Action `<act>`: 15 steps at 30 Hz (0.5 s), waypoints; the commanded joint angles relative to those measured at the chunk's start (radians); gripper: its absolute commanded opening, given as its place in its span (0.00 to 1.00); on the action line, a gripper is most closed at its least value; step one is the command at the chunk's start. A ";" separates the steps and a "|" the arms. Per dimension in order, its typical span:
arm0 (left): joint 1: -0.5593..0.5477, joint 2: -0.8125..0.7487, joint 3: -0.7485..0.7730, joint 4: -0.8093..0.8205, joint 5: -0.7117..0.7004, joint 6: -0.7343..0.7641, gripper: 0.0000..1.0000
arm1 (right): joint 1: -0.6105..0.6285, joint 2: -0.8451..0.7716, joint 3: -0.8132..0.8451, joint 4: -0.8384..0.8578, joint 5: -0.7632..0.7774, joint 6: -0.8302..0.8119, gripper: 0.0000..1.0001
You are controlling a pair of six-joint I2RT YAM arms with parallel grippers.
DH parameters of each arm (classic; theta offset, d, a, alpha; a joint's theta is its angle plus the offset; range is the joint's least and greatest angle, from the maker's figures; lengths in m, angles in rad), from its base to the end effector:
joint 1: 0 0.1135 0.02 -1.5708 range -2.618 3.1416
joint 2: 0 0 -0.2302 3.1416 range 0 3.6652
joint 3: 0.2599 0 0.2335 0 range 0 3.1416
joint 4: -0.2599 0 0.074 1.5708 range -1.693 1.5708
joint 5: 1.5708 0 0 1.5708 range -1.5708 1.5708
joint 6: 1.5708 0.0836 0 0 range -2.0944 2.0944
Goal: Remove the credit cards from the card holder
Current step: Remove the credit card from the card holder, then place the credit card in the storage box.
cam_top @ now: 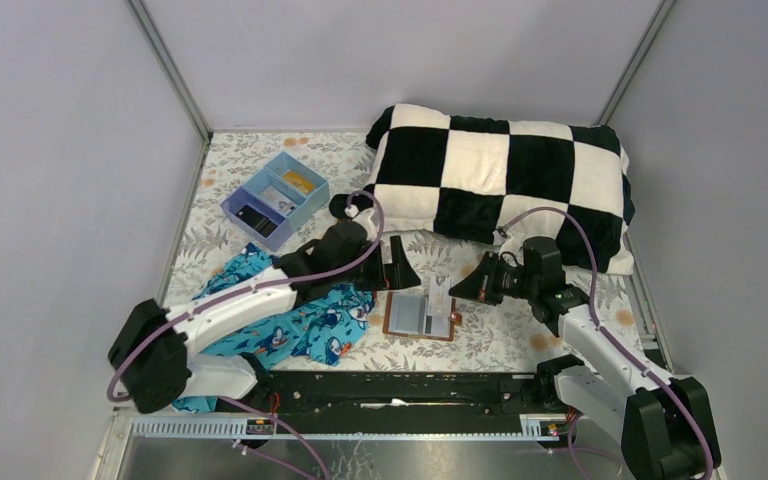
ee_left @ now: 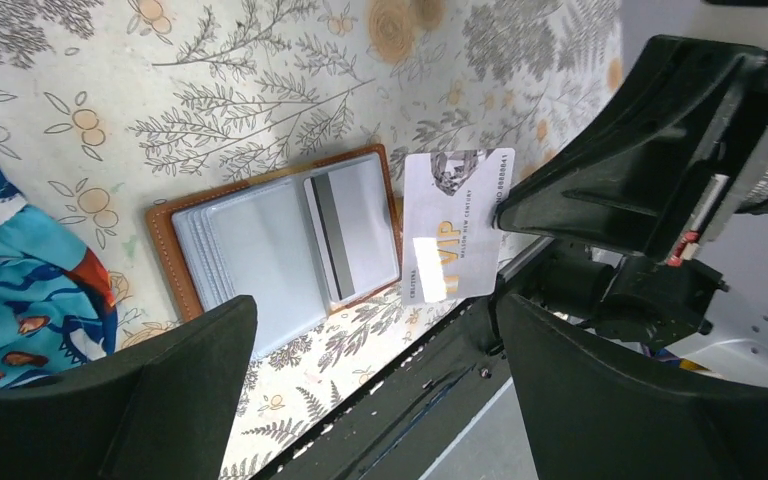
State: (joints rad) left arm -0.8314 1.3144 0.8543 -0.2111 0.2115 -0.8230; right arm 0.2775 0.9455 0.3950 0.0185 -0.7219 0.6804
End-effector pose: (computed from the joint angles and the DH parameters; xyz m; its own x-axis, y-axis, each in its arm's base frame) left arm 0.1975 -0.2427 0.1929 -0.8959 -0.0815 -0.4368 0.2593 0.7023 -0.6629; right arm 0.2030 0.1153 0.1639 -0.8531 0.2480 -0.4590 -0.2786 0.5273 0.8027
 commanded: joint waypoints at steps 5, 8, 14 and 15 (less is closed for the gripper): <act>0.016 -0.250 -0.211 0.253 -0.076 -0.022 0.96 | -0.004 0.000 0.022 0.194 -0.113 0.143 0.00; 0.068 -0.235 -0.200 0.242 0.063 -0.032 0.95 | -0.006 0.006 0.006 0.304 -0.147 0.215 0.00; 0.083 -0.161 -0.232 0.422 0.225 -0.109 0.91 | -0.003 0.069 -0.064 0.637 -0.209 0.411 0.00; 0.083 -0.151 -0.242 0.471 0.254 -0.134 0.88 | -0.003 0.076 -0.068 0.658 -0.211 0.427 0.00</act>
State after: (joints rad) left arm -0.7494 1.1320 0.6422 0.0437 0.3229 -0.8852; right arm 0.2775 0.9913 0.3584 0.4156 -0.8612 0.9585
